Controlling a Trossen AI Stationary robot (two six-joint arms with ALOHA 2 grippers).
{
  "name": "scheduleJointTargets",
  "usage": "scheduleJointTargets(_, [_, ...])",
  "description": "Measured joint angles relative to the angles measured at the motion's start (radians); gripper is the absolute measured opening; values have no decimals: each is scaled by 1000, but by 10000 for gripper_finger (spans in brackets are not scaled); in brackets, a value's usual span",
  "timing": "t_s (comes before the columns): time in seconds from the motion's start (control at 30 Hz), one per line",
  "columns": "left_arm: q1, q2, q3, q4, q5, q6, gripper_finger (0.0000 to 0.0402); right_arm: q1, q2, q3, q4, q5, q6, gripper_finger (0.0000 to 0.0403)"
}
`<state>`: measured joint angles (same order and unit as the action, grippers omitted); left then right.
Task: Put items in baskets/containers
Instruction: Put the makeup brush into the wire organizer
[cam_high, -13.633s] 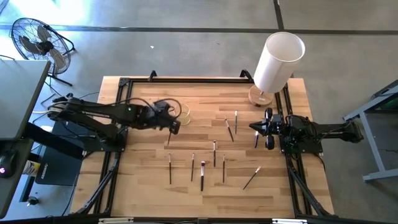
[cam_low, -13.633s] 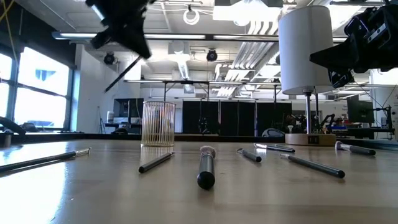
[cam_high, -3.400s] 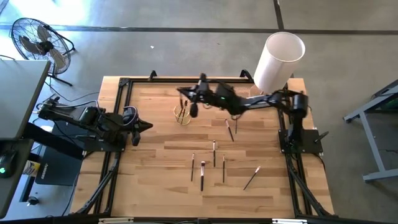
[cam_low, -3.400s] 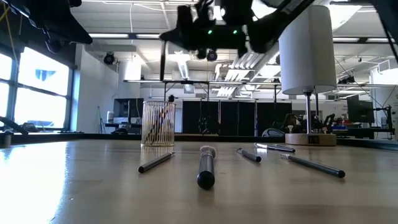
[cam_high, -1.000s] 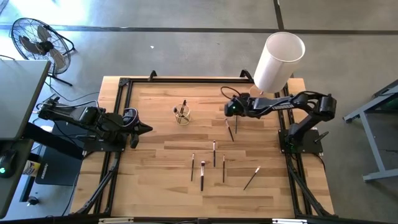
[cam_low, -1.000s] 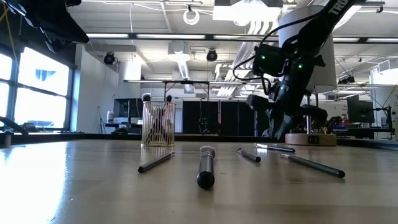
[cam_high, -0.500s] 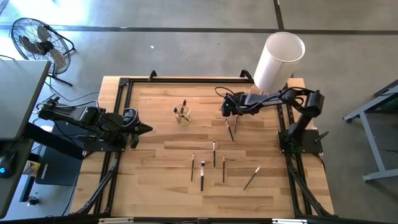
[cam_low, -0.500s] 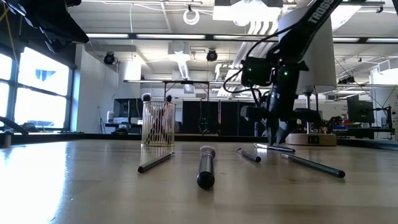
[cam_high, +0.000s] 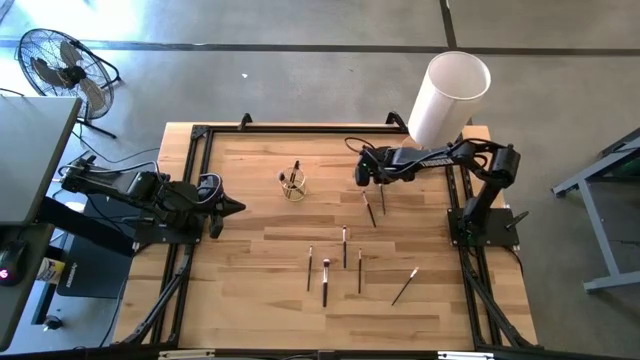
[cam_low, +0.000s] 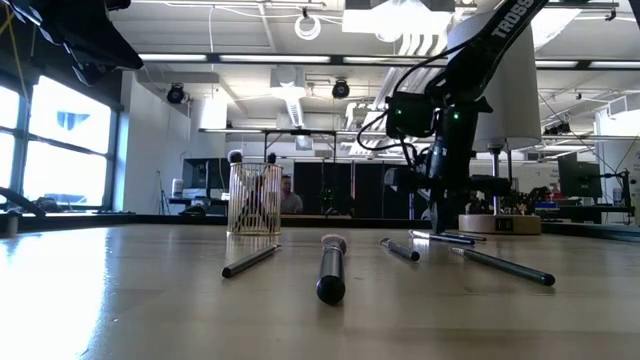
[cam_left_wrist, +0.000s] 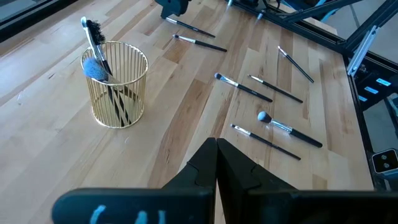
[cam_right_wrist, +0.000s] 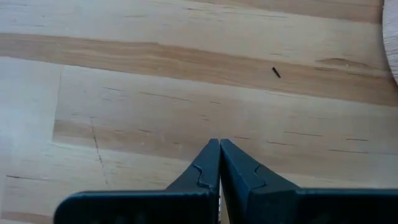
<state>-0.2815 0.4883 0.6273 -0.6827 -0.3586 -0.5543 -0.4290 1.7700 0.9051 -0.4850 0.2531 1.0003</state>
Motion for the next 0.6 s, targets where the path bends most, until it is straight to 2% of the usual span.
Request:
scheduleJointTargets(0.2, [0,0,0,0,0,0,0,48,-66,-10,-2,-9,-88,1])
scheduleJointTargets(0.4, [0,0,0,0,-1,0,0,122,-195,-7,69,54,-158,0])
scheduleJointTargets(0.5, [0,0,0,0,-2,0,0,164,-256,-6,190,67,-227,0])
scheduleJointTargets(0.6, [0,0,0,0,-3,0,0,203,-276,-5,434,36,-404,0])
